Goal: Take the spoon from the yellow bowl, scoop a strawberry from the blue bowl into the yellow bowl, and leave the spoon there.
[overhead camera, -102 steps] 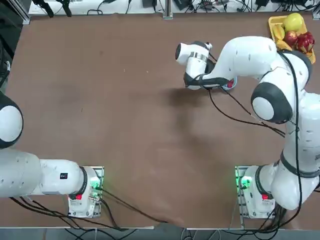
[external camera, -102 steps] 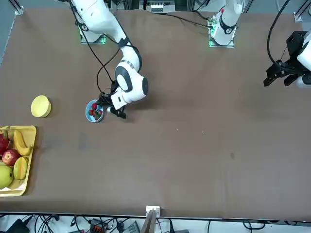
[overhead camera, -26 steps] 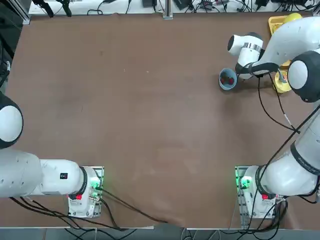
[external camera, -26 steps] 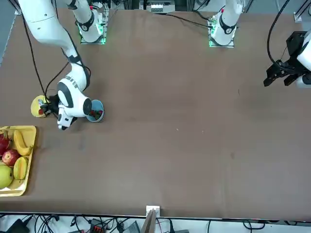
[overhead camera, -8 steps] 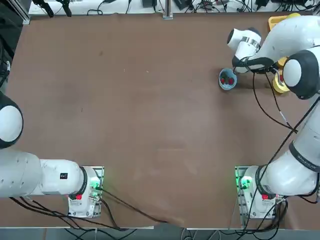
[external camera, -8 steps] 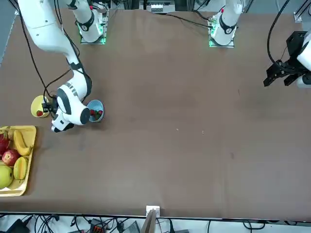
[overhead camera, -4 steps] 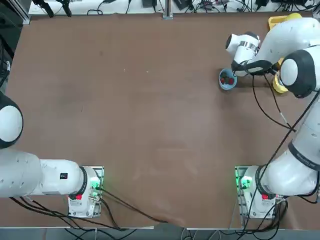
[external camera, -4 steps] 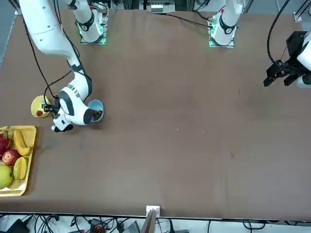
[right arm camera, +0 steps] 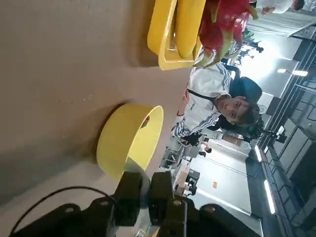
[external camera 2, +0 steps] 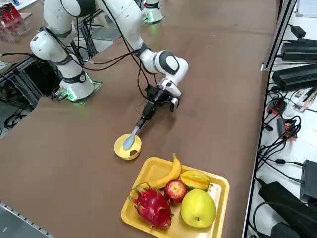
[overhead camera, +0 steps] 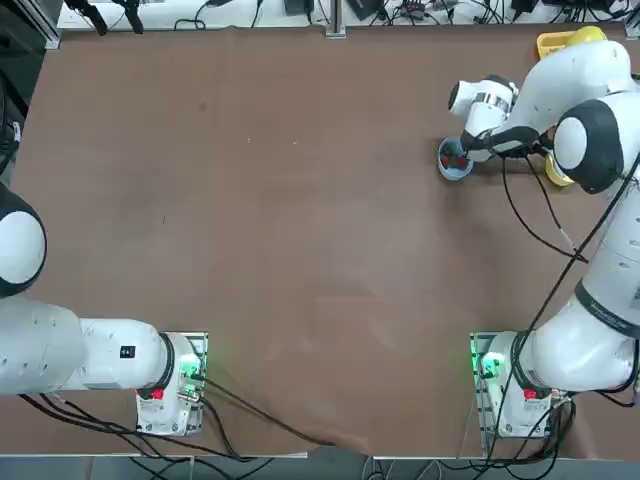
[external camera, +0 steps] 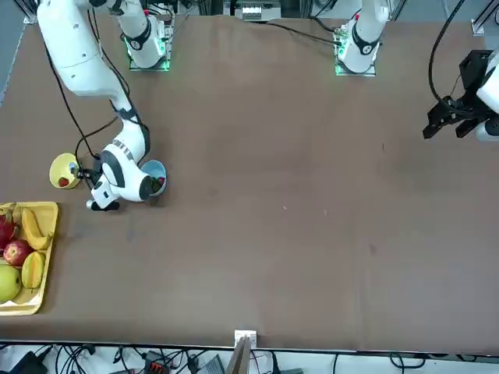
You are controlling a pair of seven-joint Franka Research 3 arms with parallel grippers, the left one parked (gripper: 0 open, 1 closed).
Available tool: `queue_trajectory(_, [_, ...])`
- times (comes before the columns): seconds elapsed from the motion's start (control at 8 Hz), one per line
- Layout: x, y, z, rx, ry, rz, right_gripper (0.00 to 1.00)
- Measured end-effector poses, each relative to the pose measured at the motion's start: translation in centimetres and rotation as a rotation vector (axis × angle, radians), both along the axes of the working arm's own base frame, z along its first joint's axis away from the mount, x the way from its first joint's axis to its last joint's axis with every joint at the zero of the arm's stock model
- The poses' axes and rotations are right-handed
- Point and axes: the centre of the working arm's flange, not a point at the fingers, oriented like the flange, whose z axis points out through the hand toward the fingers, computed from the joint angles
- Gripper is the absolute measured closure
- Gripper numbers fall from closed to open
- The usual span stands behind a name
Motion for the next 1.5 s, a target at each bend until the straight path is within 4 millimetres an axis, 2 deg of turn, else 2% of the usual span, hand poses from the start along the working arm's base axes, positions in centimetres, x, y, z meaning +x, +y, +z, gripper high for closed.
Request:
queue_trajectory(0.5, [-0.1, -0.2, -0.7, -0.015, 0.010, 0.019, 0.62])
queue_trajectory(1.0, [0.1, -0.2, -0.8, -0.017, 0.008, 0.024, 0.00])
queue_trajectory(1.5, [2.0, 1.1, 0.7, 0.019, -0.017, 0.029, 0.00])
